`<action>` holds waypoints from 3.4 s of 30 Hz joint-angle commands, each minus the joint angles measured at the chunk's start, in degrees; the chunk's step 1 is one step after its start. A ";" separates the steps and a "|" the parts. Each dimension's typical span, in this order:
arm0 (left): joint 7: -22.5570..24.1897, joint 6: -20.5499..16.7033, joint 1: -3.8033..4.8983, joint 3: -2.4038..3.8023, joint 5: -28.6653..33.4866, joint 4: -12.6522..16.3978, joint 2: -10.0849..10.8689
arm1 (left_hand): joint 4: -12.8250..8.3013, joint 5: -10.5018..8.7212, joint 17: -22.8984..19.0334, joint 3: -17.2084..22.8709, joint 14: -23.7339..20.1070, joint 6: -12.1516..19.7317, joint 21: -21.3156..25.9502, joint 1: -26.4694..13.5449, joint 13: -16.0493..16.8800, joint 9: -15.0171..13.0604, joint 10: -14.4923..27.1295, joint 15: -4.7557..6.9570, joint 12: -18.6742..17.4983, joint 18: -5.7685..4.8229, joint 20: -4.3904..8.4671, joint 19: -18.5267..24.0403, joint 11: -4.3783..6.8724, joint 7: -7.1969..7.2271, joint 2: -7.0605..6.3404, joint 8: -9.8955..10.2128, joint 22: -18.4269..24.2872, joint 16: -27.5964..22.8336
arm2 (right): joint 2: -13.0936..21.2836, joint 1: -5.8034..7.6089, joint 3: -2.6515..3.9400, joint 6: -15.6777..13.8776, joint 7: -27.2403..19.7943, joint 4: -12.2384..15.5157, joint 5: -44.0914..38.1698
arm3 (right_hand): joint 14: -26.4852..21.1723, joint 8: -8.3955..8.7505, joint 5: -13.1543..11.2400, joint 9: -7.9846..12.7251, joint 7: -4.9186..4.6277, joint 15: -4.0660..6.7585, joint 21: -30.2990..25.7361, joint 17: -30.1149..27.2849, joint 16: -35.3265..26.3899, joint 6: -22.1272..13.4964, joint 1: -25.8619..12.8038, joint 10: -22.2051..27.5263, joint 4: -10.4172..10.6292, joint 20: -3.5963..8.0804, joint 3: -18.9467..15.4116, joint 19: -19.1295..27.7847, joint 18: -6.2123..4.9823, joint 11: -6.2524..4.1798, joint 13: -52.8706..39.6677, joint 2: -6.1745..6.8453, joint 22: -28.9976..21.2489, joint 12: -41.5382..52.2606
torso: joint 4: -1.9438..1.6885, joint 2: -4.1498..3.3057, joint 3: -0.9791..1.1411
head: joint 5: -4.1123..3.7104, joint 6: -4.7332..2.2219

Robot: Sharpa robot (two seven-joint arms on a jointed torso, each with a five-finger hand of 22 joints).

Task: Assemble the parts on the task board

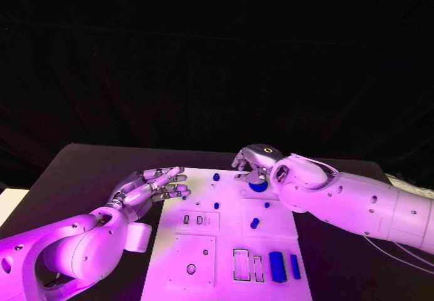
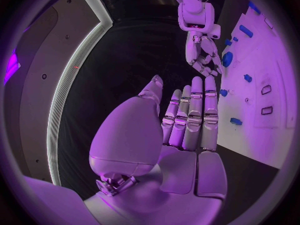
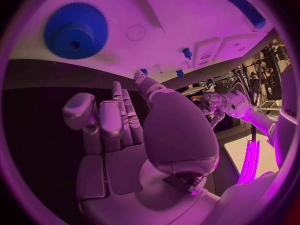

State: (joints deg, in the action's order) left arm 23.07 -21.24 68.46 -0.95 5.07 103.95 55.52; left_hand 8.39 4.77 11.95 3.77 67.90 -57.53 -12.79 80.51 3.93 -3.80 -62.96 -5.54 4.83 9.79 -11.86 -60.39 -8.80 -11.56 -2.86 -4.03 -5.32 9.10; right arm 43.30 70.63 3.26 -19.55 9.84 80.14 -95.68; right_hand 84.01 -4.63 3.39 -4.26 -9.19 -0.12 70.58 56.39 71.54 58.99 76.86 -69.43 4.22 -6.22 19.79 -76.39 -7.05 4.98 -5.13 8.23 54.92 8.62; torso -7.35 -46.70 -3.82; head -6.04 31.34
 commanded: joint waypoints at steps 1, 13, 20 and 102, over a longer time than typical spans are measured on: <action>0.17 1.28 0.13 0.04 0.06 -0.04 0.02 | -0.40 -0.26 0.09 0.09 0.20 0.20 0.33 0.01 -0.06 0.09 0.31 -0.16 -0.41 0.63 -0.04 -0.49 0.02 -0.39 0.29 0.24 0.07 -0.43 | 2.51 0.22 0.12 1.29 2.42 1.61 8.86 | 1.95 0.46 0.37 0.19 0.45 0.92 1.47 2.66 1.77 -0.35 0.54 -4.39 0.21 0.69 0.23 -1.10 0.84 -1.20 -0.99 0.48 2.24 1.75 | 0.68 0.32 0.15 | -0.02 -0.02; 0.03 1.69 0.12 0.03 0.08 -0.63 -0.31 | -0.42 -0.25 0.11 0.09 0.20 0.21 0.34 0.02 -0.06 0.09 0.32 -0.16 -0.42 0.63 -0.04 -0.50 0.02 -0.38 0.31 0.25 0.07 -0.44 | 8.92 -0.12 0.22 3.49 5.48 3.64 15.70 | 3.43 -0.64 7.63 0.10 1.45 2.06 8.35 17.23 10.98 -4.28 3.28 -8.03 10.83 2.65 -20.91 -5.23 2.67 -2.84 -43.13 2.33 12.86 40.60 | 1.40 0.56 0.65 | 0.32 -0.15; 0.23 1.58 0.11 0.02 0.08 -0.90 -0.50 | -0.45 -0.25 0.13 0.10 0.22 0.21 0.36 0.03 -0.05 0.09 0.32 -0.16 -0.43 0.63 -0.04 -0.51 0.02 -0.37 0.34 0.25 0.08 -0.46 | 8.44 -0.48 0.22 4.55 5.97 3.04 15.60 | 4.70 -1.75 8.34 0.07 1.14 1.58 11.10 26.54 15.52 -4.77 4.55 -11.86 12.25 1.83 -21.48 -6.65 3.55 -2.05 -65.86 1.32 17.60 62.20 | 1.34 0.47 0.65 | 0.26 -0.15; -0.35 1.65 0.10 0.02 0.08 -1.48 -0.90 | -1.03 -0.22 0.41 0.24 0.40 0.17 0.51 0.49 -0.01 0.05 0.21 -0.10 -0.57 0.67 -0.01 -0.72 0.08 -0.32 0.61 0.26 0.18 -0.72 | 0.03 -1.97 0.19 -3.25 5.18 7.49 2.48 | 5.76 -3.86 7.99 -0.39 3.07 2.63 15.97 32.51 18.02 4.12 4.88 -20.57 6.57 2.60 -10.00 -10.05 5.31 -3.54 -84.87 -4.50 27.04 81.38 | 1.04 0.53 0.42 | 0.47 0.86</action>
State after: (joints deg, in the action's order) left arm 22.61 -20.73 68.47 -0.97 5.10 102.39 54.75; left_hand 7.66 4.77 12.29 4.02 67.90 -57.53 -12.53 80.88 3.95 -3.80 -62.96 -5.54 4.62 9.80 -11.85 -60.80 -8.80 -11.56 -2.49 -4.05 -5.20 8.60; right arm 43.66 68.64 3.45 -22.16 14.58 87.62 -91.09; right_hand 84.03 -8.15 11.00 -4.01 -7.74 2.27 86.35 74.94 89.32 60.45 81.78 -83.94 10.83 -3.89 9.37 -84.01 -2.61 1.95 -74.93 4.00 74.91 89.74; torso -6.28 -46.16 -3.36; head -5.63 32.16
